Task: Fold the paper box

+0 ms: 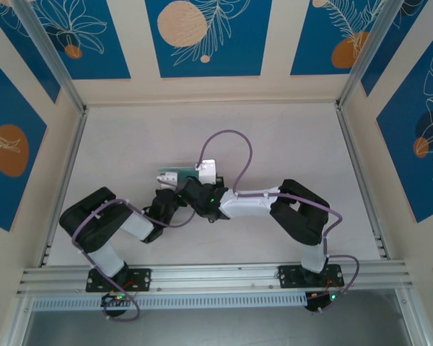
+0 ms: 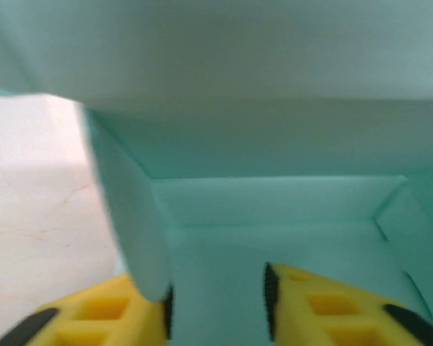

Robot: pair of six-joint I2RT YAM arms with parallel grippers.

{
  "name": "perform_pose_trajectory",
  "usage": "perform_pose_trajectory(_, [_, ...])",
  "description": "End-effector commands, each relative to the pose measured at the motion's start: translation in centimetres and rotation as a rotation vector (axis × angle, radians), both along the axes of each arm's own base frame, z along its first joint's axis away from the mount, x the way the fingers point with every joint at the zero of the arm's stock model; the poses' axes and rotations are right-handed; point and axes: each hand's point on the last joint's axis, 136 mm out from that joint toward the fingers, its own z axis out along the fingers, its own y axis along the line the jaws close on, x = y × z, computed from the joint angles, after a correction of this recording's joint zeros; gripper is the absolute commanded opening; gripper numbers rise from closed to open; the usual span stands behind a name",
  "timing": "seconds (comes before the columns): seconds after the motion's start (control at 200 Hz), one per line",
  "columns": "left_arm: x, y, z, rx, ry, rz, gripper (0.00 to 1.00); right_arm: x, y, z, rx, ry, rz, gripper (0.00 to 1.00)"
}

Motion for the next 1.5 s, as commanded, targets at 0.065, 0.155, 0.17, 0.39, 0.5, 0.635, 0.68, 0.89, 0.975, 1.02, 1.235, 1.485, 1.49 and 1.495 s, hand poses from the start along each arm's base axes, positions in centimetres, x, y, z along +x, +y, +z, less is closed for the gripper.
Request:
perform_pose_trajectory(0.065, [-3.9,-3.6,-1.0,-0.01,0.076,-0.259,0.52,-3.1,1.6,-6.3,-0.045,0.198,0.138,0.0])
perform_pose_trajectory(0.155, [-4.3,-3.2,-0.4,-0.016,0.077,-0.256,0.58,-3.1,1.6,-6.3,-0.041,0.198,0.131,0.0])
perform_pose_trajectory(0.17, [-4.3,-3.0,-0.3,-0.015,0.076,-0.252,0.59,-3.1,1.6,-6.3,-0.042,0.199,0.131,0.0])
perform_pose_trajectory(0.39, [-5.2,-0.4,1.6,-0.021,0.062,-0.176,0.73,-3.0,1.3,-6.5,-0.054,0.202,0.117,0.0])
perform_pose_trajectory(0.5, [-6.1,1.4,2.6,-0.052,0.053,-0.138,0.76,-2.9,1.0,-6.5,-0.059,0.204,0.109,0.0])
perform_pose_trajectory(0.635, [-7.9,3.4,4.0,-0.123,0.065,-0.107,0.79,-2.8,0.7,-6.4,-0.072,0.202,0.103,0.0])
perform_pose_trajectory(0.68, [-8.5,3.9,4.7,-0.156,0.064,-0.103,0.8,-2.8,0.6,-6.4,-0.071,0.201,0.1,0.0])
perform_pose_trajectory(0.89, [-10.7,7.0,8.5,-0.336,-0.005,-0.038,0.79,-3.0,0.5,-6.5,-0.082,0.202,0.1,0.0])
perform_pose_trajectory(0.975, [-10.8,7.9,9.9,-0.365,-0.037,-0.01,0.75,-3.0,0.4,-6.7,-0.086,0.205,0.098,0.0])
perform_pose_trajectory(1.02, [-10.6,8.1,10.6,-0.355,-0.037,0.002,0.75,-3.1,0.3,-6.7,-0.089,0.206,0.097,0.0])
perform_pose_trajectory(1.235, [-6.7,8.1,14.3,-0.164,0.053,0.067,0.79,-3.2,0.4,-6.8,-0.094,0.213,0.102,0.0])
perform_pose_trajectory(1.485, [-1.7,8.7,21.1,-0.193,0.018,0.093,0.82,-3.5,0.6,-6.8,-0.108,0.208,0.108,0.0])
perform_pose_trajectory(1.49, [-1.6,8.7,21.0,-0.19,0.024,0.093,0.82,-3.5,0.6,-6.8,-0.108,0.208,0.108,0.0])
perform_pose_trajectory(1.495, [-1.5,8.7,21.0,-0.187,0.028,0.094,0.82,-3.5,0.6,-6.8,-0.109,0.208,0.109,0.0])
